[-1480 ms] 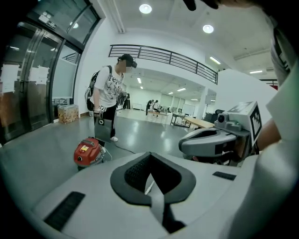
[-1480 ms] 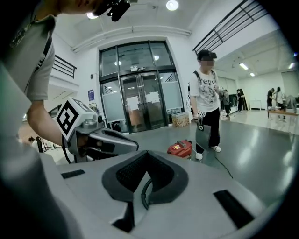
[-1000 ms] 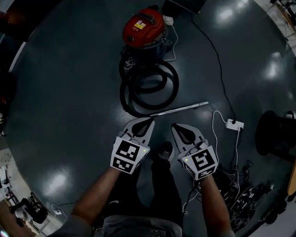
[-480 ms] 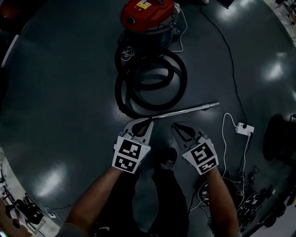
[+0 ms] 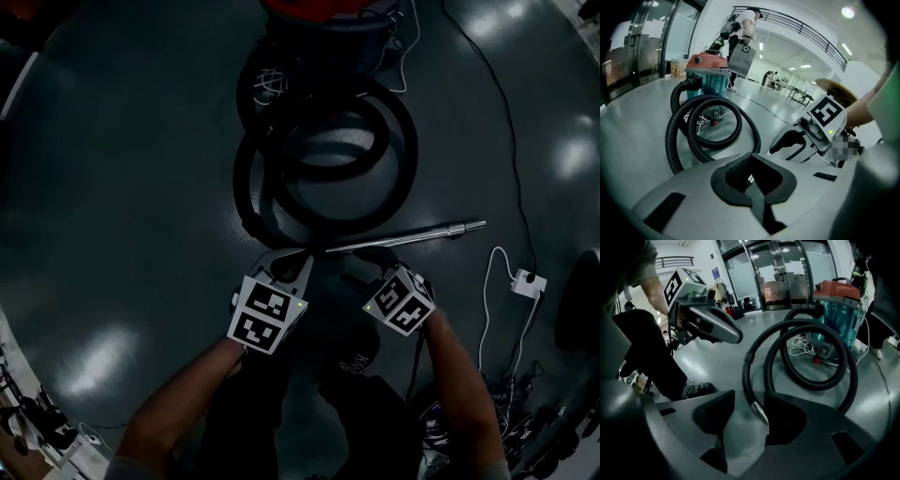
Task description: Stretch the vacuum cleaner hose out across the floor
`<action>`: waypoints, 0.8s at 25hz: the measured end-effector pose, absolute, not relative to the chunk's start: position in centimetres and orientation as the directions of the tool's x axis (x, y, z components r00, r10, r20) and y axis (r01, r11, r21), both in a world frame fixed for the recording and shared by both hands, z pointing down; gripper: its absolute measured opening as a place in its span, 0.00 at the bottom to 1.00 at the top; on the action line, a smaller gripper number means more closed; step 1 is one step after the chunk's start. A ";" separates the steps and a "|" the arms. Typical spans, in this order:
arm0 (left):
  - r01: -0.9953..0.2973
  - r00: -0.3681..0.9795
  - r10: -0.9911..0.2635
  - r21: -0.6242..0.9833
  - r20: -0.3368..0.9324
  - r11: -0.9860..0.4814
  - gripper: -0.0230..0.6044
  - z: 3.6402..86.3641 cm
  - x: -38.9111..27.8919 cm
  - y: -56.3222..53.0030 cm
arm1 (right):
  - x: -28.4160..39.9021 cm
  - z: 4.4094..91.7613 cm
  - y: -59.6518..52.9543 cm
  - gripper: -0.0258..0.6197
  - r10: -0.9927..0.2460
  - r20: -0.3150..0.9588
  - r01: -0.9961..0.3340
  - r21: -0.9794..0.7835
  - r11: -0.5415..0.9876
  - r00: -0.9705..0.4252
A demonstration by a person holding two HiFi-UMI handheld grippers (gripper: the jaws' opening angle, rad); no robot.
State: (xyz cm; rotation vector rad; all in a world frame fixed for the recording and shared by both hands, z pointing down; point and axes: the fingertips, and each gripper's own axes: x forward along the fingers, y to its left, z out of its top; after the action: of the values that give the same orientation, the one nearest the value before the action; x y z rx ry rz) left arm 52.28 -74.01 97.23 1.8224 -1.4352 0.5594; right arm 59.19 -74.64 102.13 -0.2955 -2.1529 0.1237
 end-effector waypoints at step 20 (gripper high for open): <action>-0.942 0.325 -0.565 0.313 0.758 -0.120 0.05 113.0 51.2 -72.6 | 58.1 121.3 -73.4 0.32 0.298 0.917 0.602 -0.083 0.794 -0.266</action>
State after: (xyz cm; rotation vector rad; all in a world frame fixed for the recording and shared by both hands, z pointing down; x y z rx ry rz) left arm 51.25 -72.61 112.98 1.7980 -1.3441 0.5995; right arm 58.13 -73.37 121.30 -0.6847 -1.8658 -0.3396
